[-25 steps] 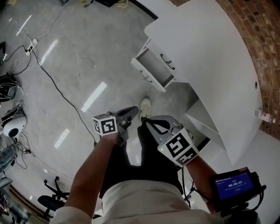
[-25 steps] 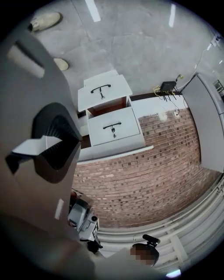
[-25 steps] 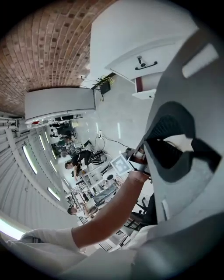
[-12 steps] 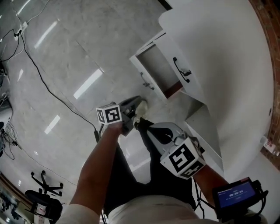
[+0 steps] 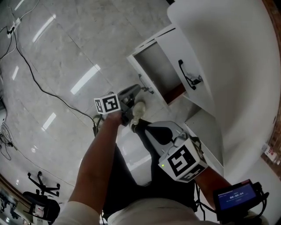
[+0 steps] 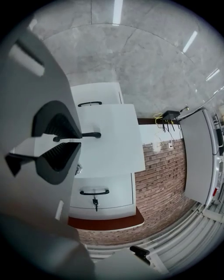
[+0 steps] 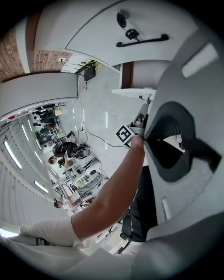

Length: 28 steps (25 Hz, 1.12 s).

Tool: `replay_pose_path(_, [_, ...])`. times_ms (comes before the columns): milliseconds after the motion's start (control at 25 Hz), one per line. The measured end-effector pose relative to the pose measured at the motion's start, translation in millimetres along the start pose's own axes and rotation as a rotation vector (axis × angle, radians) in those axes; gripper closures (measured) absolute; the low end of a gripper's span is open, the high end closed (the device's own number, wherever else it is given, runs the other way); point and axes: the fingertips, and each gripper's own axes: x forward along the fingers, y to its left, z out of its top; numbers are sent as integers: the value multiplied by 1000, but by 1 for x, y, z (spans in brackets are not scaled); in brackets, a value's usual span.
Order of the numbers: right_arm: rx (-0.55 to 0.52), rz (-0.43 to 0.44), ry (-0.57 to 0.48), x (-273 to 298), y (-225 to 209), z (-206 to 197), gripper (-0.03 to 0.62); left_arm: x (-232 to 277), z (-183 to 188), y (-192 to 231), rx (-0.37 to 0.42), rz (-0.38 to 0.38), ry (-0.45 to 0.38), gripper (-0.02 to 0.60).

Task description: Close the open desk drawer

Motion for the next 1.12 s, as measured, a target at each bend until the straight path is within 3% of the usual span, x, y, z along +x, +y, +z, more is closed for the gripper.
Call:
replay_pose_path(360, [19, 29, 28, 20, -10, -13, 591, 21, 5, 13, -42, -89, 10, 548])
replay_pose_path(560, [33, 33, 45, 31, -12, -24, 591, 23, 4, 24, -25, -89, 29, 528])
replay_pose_path(1120, [46, 38, 49, 32, -12, -22, 591, 34, 11, 10, -51, -138, 16, 558])
